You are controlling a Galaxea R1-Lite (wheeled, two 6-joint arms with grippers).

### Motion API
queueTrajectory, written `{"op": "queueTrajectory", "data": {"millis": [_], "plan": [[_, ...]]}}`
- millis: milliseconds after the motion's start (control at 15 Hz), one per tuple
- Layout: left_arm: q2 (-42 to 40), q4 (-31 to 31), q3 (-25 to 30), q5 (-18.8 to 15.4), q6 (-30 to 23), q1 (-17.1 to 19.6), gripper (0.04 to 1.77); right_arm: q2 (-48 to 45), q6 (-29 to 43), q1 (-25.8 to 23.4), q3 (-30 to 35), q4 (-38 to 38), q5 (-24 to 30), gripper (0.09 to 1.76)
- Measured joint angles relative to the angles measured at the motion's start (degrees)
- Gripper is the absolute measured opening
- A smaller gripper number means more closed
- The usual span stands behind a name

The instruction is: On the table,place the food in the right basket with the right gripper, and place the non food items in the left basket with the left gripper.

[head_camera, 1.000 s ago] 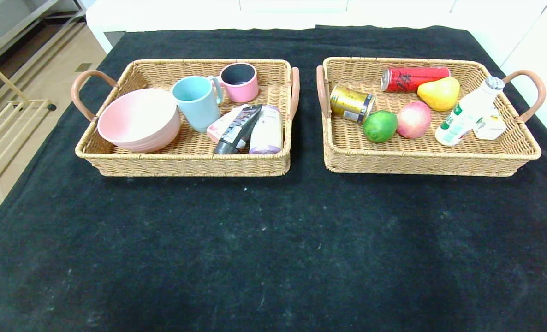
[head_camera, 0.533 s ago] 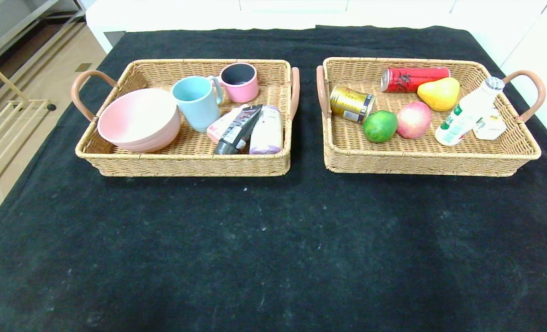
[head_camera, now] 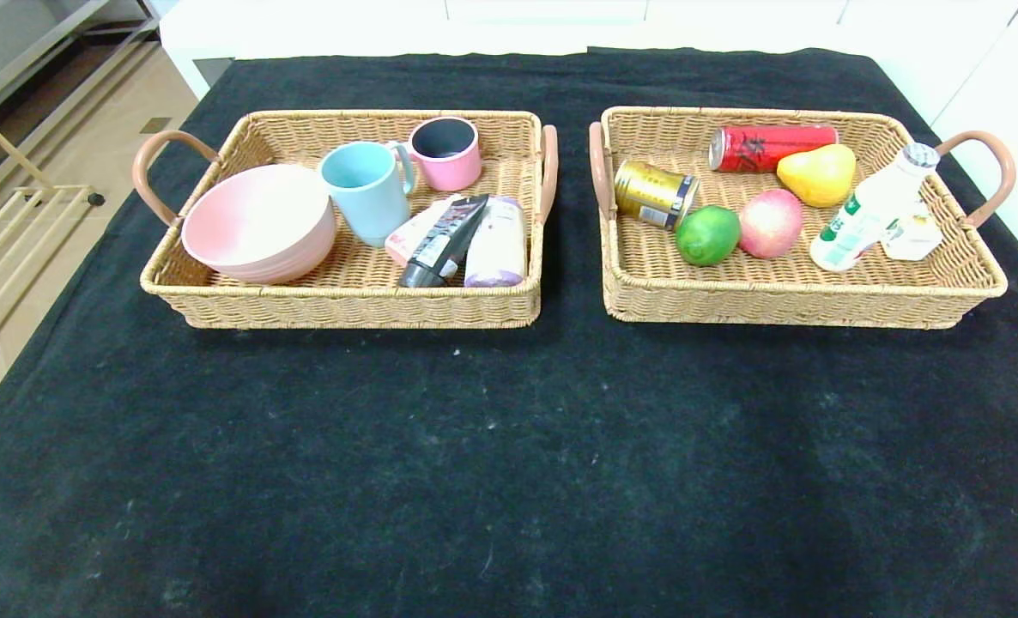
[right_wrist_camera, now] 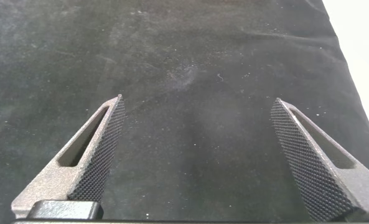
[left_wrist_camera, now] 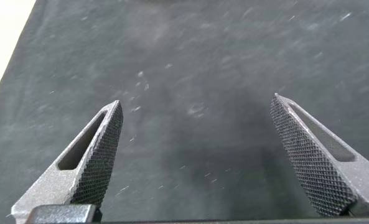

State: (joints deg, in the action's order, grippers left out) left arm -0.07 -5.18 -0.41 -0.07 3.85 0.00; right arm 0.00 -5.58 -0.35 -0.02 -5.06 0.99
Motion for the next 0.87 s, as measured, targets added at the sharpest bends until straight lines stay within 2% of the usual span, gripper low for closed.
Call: {"op": "queueTrajectory", "data": {"millis": [667, 867], "plan": [[0.00, 0.00, 0.41, -0.83, -0.17, 0.00, 1.72, 0.00, 5.25, 0.24, 0.02, 0.46, -0.11, 1.71], [0.00, -0.07, 0.41, -0.87, -2.34, 0.00, 1.72, 0.00, 5.29, 0.28, 0.02, 0.46, -0.17, 1.71]]}}
